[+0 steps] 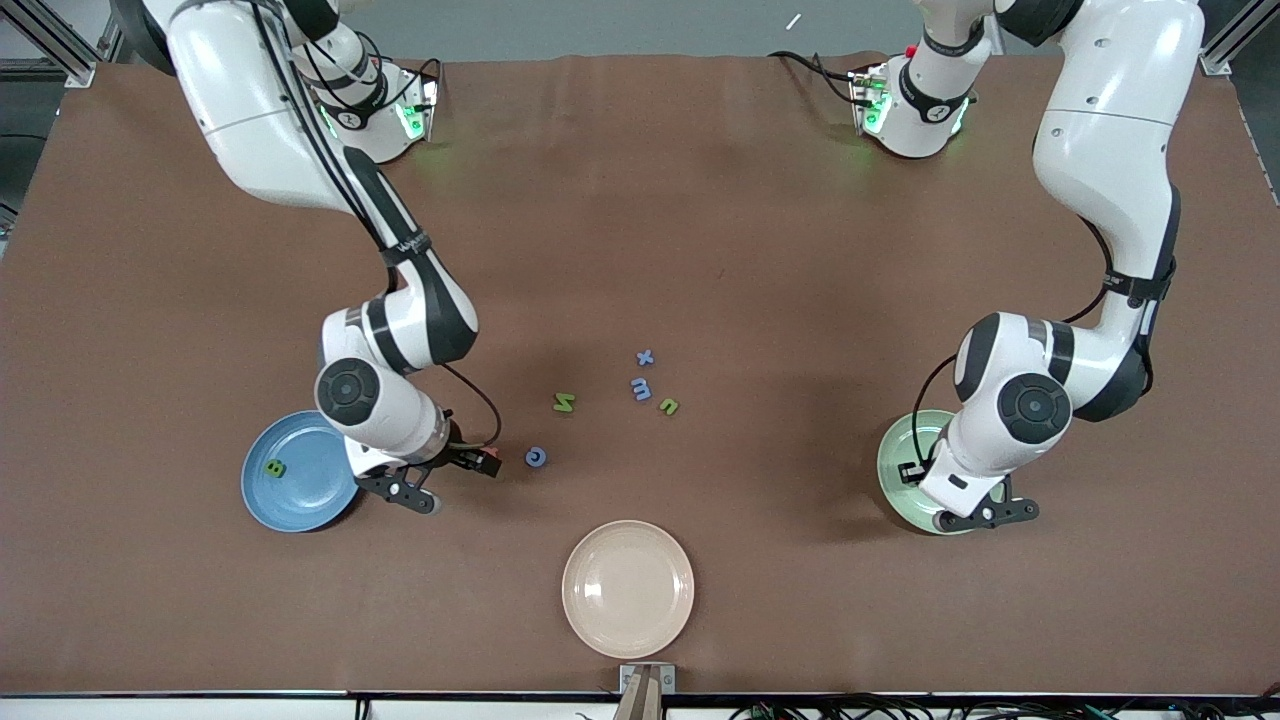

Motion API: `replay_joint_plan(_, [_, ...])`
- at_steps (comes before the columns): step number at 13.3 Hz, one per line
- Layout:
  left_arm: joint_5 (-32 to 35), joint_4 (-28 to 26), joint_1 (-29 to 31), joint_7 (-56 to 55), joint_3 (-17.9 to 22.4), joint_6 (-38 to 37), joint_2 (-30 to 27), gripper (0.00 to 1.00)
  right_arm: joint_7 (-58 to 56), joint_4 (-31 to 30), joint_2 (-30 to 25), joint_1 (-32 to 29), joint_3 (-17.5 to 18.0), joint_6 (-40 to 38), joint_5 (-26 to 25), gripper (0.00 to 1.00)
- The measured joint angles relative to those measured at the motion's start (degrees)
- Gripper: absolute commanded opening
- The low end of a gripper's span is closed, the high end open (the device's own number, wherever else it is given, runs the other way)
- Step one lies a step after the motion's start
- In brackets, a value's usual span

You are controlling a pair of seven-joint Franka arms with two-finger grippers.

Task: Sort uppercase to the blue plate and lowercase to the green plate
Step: 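Open both grippers, dropping B on blue plate and d on green plate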

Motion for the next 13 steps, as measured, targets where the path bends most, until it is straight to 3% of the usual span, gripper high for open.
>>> replay_joint_plan(2, [0.0,-0.3,0.2,-0.1,0.0,0.1,1.1,0.2,0.4,-0.5,1.7,0.4,0.0,3.0,0.0,0.91])
replay_joint_plan(5, [0.0,-0.3,1.2,-0.1,0.0,0.2,2.0,0.24,0.6,-1.9,2.7,0.9,0.0,5.7,0.0,0.7])
replay_joint_plan(6, [0.0,-0.3,1.4,-0.1,0.0,0.2,2.0,0.42,0.6,-2.1,2.7,1.0,0.0,5.7,0.0,0.63])
replay_joint_plan(7, [0.0,-0.3,1.7,-0.1,0.0,0.2,2.0,0.83,0.6,-2.1,2.6,1.1,0.0,5.7,0.0,0.54])
replay_joint_plan(8, [0.0,-0.2,1.8,-0.1,0.0,0.2,2.0,1.0,0.6,-2.1,2.5,1.2,0.0,5.6,0.0,0.43])
replay_joint_plan(12, [0.0,0.1,1.8,-0.1,-0.1,0.2,1.9,1.0,0.6,-2.2,1.9,1.5,-0.1,5.2,0.1,0.07])
replay_joint_plan(13, [0.0,0.3,1.8,-0.3,-0.4,0.2,1.8,1.0,0.6,-2.2,2.0,1.5,-0.1,5.2,0.1,0.05])
